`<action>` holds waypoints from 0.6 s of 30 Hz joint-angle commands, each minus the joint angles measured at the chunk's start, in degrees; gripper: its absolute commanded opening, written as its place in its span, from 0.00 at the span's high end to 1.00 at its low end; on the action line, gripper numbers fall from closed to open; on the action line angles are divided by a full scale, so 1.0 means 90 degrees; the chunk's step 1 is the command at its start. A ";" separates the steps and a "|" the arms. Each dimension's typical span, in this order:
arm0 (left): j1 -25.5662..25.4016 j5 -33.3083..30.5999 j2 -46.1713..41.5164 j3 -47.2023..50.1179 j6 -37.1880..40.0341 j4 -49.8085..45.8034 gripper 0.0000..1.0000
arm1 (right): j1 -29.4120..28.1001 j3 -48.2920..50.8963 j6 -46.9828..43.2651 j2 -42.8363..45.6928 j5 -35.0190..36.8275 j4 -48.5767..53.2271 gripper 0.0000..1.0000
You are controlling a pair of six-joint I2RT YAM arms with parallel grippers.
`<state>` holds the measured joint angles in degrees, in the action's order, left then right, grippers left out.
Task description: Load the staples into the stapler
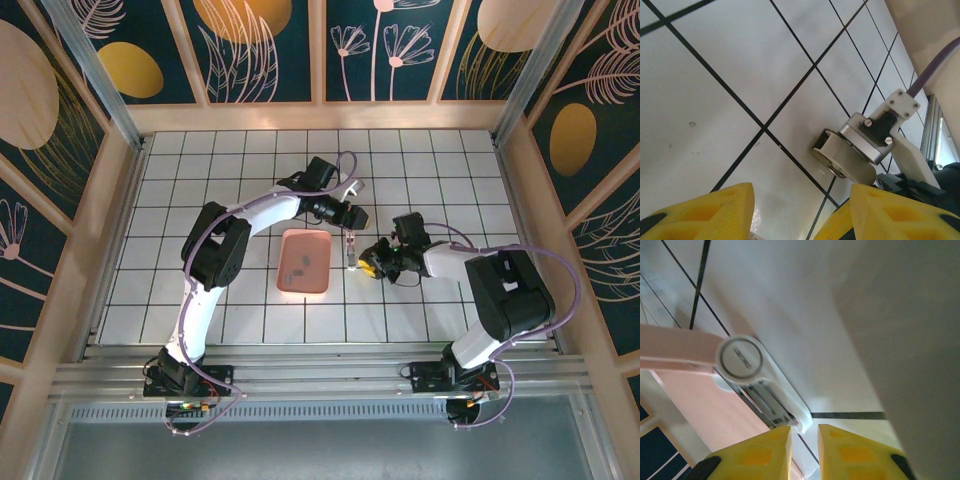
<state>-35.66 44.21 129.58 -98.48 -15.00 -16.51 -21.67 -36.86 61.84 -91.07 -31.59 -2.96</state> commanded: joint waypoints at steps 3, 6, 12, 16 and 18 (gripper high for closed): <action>-0.0074 0.0403 -0.0342 0.0287 0.0134 -0.0177 0.49 | 0.0051 -0.0179 -0.0177 -0.0258 -0.0025 -0.0170 0.80; -0.0110 0.0467 -0.0450 0.0370 0.0124 -0.0177 0.50 | 0.0042 -0.0211 -0.0220 -0.0386 0.0014 -0.0213 0.81; -0.0199 0.0402 -0.0571 0.0517 0.0048 -0.0155 0.50 | 0.0004 -0.0296 -0.0347 -0.0510 0.0035 -0.0133 0.83; -0.0206 0.0074 -0.0503 0.0345 0.0099 -0.0296 0.42 | -0.0015 -0.0443 -0.0582 0.0031 0.0305 0.0572 0.75; -0.0202 -0.0123 -0.0459 0.0248 0.0090 -0.0321 0.34 | -0.0028 -0.0410 -0.0597 0.0267 0.0273 0.0799 0.73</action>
<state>-37.30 45.23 126.45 -94.83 -14.90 -16.84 -21.74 -39.31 58.48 -92.51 -30.26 -0.73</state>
